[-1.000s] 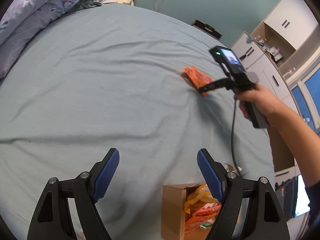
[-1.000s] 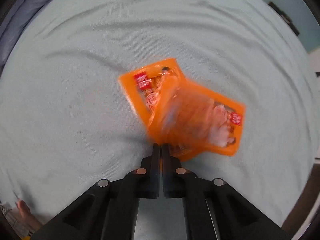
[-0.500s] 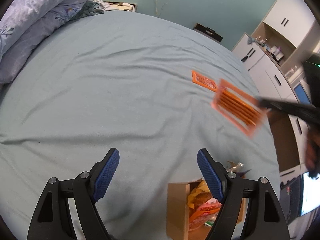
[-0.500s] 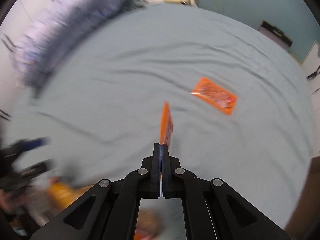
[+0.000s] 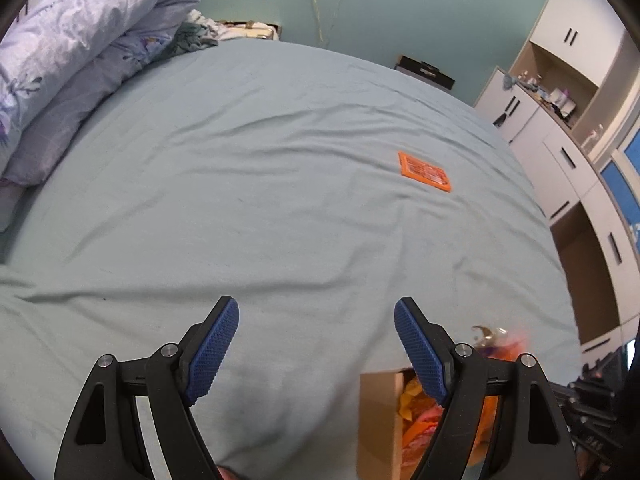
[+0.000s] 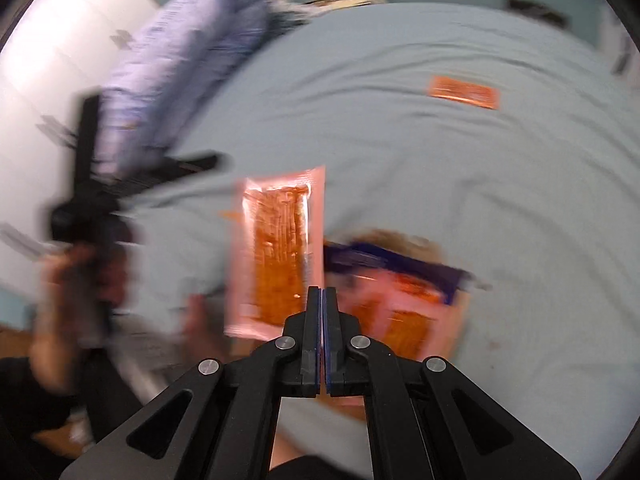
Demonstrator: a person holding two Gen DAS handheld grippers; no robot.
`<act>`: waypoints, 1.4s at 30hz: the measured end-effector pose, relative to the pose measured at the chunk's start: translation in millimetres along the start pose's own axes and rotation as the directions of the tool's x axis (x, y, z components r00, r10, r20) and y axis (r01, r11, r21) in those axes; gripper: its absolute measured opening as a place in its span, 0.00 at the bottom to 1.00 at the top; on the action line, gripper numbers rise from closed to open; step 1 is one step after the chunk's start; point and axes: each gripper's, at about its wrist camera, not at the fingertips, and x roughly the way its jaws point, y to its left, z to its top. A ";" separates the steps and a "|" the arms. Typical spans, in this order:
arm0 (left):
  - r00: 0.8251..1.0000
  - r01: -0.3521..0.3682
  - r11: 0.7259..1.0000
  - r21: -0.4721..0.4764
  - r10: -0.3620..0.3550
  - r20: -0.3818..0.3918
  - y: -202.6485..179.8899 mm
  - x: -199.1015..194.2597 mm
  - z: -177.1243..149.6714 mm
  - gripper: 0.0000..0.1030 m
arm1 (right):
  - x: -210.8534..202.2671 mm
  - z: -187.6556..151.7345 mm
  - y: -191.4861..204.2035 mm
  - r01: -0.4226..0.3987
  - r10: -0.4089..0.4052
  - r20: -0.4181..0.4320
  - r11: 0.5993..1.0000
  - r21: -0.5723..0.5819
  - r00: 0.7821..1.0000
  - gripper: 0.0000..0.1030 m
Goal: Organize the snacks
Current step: 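Release the pretzel pack into the box while left reaches the last orange pack, then grasp the last orange sausage pack with the left gripper and drop it in the box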
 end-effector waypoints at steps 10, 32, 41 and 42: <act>0.992 -0.118 0.969 0.216 0.107 0.059 -56.6 21.0 63.8 1.00 | -6.7 -28.4 -80.7 0.169 -0.232 0.273 0.957 0.235 0.934 0.52; 0.889 -0.032 0.517 0.856 0.407 -0.212 -299.1 358.7 157.8 1.00 | 17.1 -36.9 -228.7 -0.207 0.055 0.226 0.650 0.732 0.973 0.60; 0.875 0.162 0.725 0.669 0.207 -0.437 -273.3 303.0 170.8 0.00 | 1.3 -40.6 -235.1 -0.197 0.035 0.222 0.605 0.771 0.974 0.60; 0.884 0.168 0.730 0.663 0.186 -0.428 -272.4 287.9 169.7 0.00 | -2.0 -39.8 -234.7 -0.194 0.026 0.225 0.607 0.771 0.974 0.60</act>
